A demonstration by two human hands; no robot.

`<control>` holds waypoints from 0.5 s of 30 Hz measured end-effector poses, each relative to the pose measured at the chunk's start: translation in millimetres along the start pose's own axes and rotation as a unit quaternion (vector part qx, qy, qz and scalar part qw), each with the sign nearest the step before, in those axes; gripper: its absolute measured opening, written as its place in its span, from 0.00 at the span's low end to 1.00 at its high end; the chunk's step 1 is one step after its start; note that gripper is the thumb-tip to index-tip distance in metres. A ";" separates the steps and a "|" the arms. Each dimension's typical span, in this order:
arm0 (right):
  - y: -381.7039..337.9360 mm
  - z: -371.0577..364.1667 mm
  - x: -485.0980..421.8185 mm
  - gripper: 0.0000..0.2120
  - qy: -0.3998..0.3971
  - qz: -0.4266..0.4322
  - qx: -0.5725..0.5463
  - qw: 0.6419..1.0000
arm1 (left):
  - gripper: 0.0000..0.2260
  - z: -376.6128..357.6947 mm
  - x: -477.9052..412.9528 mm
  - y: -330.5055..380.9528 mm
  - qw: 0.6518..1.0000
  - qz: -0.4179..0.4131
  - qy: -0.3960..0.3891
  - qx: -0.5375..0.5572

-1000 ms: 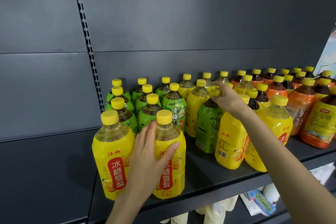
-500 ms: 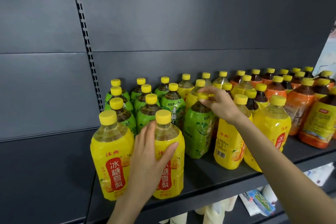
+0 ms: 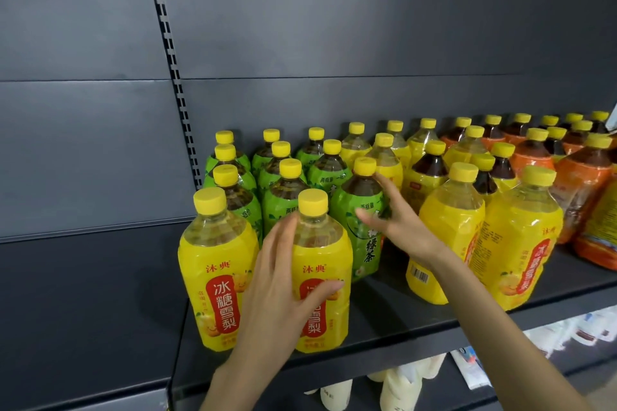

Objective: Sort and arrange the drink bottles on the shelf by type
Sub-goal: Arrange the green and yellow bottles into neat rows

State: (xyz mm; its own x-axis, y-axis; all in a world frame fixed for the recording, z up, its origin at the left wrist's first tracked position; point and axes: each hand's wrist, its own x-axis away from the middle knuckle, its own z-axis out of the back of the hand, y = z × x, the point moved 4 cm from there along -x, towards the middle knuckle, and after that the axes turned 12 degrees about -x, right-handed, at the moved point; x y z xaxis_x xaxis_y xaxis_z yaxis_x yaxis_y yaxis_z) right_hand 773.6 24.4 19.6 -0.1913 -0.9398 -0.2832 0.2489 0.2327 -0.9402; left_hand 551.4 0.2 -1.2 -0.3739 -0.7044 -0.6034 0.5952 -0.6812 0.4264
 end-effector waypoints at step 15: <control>31.4 -25.7 -6.6 0.44 0.062 0.055 0.046 0.996 | 0.39 -3.0 1.4 0.2 1.000 0.001 0.002 0.012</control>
State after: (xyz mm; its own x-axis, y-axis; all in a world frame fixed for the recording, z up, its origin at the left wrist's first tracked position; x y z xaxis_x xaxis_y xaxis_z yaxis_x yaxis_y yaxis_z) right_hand 758.3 44.3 -12.9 -0.2724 -0.8707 -0.4096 0.3593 0.3028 -0.8827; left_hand 553.1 -0.3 -3.9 -0.3697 -0.7049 -0.6053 0.5792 -0.6842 0.4431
